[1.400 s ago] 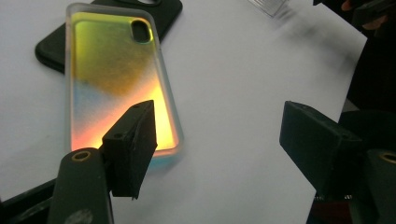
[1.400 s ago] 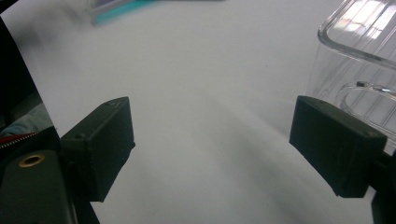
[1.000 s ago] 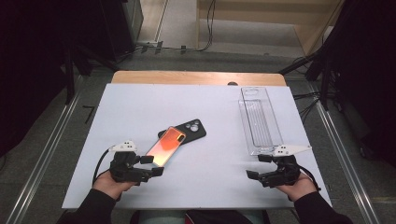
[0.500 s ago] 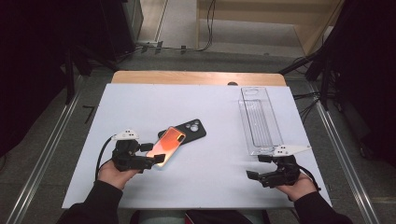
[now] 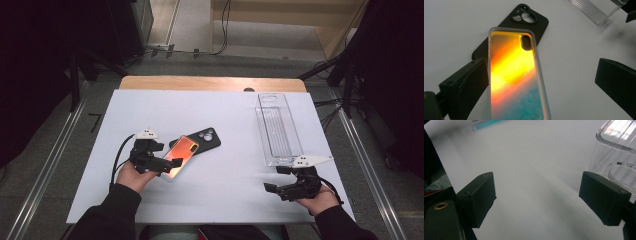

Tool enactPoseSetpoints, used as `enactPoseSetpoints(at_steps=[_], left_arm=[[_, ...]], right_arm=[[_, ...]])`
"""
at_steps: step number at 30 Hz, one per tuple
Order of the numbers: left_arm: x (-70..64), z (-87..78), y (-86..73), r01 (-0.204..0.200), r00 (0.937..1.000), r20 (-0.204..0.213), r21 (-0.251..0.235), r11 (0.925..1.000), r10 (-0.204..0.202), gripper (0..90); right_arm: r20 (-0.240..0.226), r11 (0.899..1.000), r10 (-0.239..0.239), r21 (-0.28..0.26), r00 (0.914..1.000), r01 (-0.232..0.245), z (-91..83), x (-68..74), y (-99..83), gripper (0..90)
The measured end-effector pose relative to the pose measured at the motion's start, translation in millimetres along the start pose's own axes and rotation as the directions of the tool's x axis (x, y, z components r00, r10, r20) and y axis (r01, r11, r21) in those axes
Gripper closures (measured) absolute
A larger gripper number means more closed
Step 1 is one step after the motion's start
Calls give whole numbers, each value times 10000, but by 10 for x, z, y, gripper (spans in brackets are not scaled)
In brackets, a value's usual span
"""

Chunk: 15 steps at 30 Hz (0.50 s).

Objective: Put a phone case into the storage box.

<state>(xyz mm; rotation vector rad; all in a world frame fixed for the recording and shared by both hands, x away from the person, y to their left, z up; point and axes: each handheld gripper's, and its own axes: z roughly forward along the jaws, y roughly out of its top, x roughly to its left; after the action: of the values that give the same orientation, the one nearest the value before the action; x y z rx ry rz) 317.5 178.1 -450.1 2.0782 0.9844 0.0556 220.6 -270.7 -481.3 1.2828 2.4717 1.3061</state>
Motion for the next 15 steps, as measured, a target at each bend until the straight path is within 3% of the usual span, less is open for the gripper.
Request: enactPoseSetpoints(at_steps=[13,15], left_arm=[[64,191,121,-213,9939,-1089,-354,9991,173,0],[61,218,138,-184,9941,-1076,-417,9990,138,0]], right_arm=[[-5,10000,8,-4,10000,-8,1,-2,0,122],[-12,10000,-16,-12,10000,16,-1,0,0,121]])
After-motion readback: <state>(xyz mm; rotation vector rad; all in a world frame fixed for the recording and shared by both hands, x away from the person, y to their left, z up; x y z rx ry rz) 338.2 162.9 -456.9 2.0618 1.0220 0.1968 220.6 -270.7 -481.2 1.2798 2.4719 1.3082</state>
